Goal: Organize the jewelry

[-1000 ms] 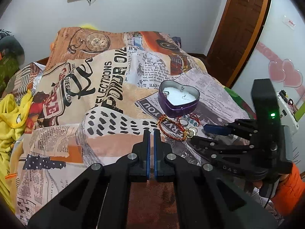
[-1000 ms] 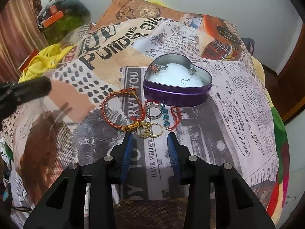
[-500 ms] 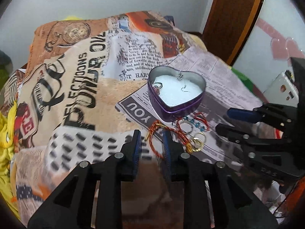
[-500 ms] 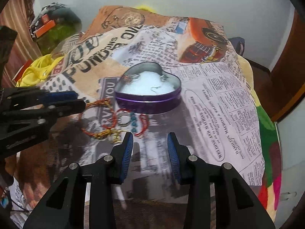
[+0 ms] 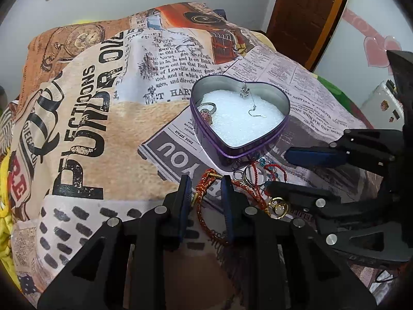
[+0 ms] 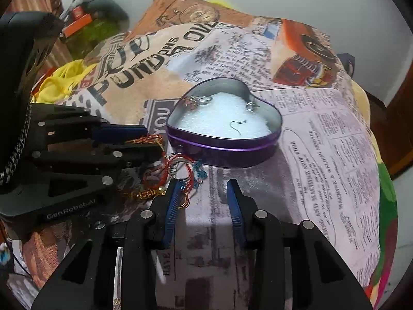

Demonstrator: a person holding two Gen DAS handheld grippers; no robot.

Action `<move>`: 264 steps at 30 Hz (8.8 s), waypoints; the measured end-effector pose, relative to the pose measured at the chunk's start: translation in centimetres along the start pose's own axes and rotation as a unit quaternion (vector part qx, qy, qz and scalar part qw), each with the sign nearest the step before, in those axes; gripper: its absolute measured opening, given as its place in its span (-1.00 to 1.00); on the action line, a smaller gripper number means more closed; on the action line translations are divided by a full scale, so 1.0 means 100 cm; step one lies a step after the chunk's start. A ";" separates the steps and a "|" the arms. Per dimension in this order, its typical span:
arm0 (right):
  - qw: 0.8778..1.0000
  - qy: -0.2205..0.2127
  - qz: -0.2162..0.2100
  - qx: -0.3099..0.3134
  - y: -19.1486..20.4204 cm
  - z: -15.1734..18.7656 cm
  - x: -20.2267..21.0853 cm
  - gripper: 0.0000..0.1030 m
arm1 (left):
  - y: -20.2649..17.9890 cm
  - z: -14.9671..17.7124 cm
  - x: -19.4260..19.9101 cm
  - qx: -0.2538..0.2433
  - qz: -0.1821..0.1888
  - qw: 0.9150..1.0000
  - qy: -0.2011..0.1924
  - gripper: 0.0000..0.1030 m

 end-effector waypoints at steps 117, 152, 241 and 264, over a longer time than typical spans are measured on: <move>0.999 -0.040 -0.017 -0.032 -0.038 -0.054 0.018 -0.96 | -0.004 -0.065 0.015 0.026 0.001 0.999 -0.044 -0.88; 0.995 -0.091 0.020 -0.020 -0.003 -0.020 0.086 -0.37 | 0.005 -0.015 0.100 0.036 -0.035 0.996 -0.072 -0.43; 0.999 0.002 -0.030 -0.032 -0.002 -0.005 0.001 -0.13 | 0.012 0.021 0.048 0.067 0.010 0.997 -0.026 -0.62; 1.000 0.010 -0.023 0.011 0.010 -0.016 -0.017 -0.68 | 0.025 0.023 0.051 0.087 0.016 0.996 -0.033 -0.77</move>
Point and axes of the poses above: each gripper's, at about its wrist camera, not at the fingertips, and x roughly against the way its jaws point, y to its left, z to its underside, the point moved 1 cm from there along -x, roughly the way its jaws point, and after that the axes turned 10 degrees about -z, right-handed, at the moved point
